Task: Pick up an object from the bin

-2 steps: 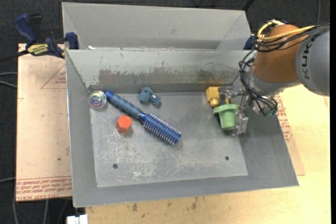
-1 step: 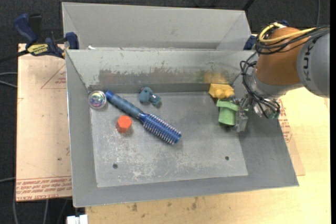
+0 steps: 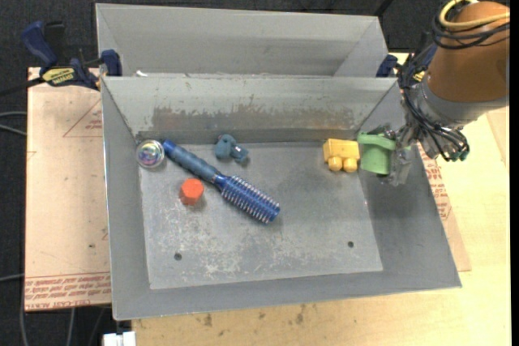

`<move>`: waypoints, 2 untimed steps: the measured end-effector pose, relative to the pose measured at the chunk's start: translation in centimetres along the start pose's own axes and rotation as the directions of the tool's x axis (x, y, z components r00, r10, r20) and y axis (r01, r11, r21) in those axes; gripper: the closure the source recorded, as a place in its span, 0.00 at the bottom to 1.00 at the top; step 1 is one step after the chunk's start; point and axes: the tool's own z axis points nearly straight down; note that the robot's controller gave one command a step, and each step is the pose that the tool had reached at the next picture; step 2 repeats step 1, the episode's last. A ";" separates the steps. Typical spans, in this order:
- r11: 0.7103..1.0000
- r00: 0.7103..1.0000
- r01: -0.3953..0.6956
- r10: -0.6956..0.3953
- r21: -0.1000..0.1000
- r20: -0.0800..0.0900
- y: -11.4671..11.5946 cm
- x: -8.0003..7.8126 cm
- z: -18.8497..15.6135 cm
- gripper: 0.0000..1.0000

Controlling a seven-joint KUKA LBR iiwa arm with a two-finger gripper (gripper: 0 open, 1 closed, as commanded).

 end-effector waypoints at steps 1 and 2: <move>1.000 1.000 0.018 -0.018 0.002 0.002 -1.2 -0.2 -10.1 1.00; 1.000 1.000 0.018 -0.018 0.002 0.002 -1.2 -0.2 -10.1 1.00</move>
Offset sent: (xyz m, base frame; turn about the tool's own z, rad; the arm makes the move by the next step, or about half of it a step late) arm 0.0009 -0.0110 0.0956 -0.0203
